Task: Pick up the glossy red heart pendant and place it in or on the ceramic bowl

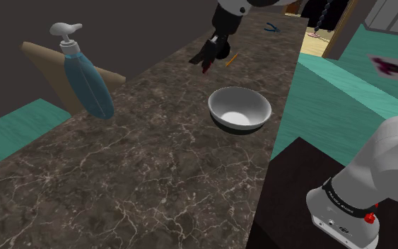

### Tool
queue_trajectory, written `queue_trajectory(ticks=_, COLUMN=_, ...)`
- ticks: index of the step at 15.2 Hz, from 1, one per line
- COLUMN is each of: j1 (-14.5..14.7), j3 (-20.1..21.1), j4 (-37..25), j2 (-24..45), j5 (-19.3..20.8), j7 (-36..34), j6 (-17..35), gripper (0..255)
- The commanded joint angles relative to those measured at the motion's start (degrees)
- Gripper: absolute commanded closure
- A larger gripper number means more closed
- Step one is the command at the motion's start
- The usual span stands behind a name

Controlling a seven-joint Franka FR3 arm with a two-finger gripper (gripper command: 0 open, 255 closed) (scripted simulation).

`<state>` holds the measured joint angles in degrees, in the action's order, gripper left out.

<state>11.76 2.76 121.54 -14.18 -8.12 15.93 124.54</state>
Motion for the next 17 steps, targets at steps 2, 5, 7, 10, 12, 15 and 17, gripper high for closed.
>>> queue_trajectory(ticks=2, j1=-0.06, j3=-0.05, j4=-2.15, j2=-0.21, j5=0.18, j7=-0.26, j6=-2.38, gripper=255)
queue_trajectory(ticks=5, j1=0.09, j3=0.21, j4=-1.44, j2=-2.45, j5=0.24, j7=-0.88, j6=-3.86, gripper=255)
queue_trajectory(ticks=7, j1=0.48, j3=0.81, j4=2.52, j2=-6.81, j5=0.09, j7=-1.81, j6=-4.14, gripper=255)
queue_trajectory(ticks=10, j1=1.13, j3=1.80, j4=7.96, j2=-13.35, j5=-0.27, j7=-3.30, j6=-5.07, gripper=255)
queue_trajectory(ticks=12, j1=1.62, j3=2.51, j4=11.26, j2=-17.75, j5=-0.61, j7=-4.36, j6=-6.05, gripper=255)
queue_trajectory(ticks=15, j1=2.51, j3=3.65, j4=15.71, j2=-24.39, j5=-1.24, j7=-6.08, j6=-8.04, gripper=255)
queue_trajectory(ticks=17, j1=3.21, j3=4.46, j4=18.34, j2=-28.84, j5=-1.75, j7=-7.33, j6=-9.72, gripper=255)
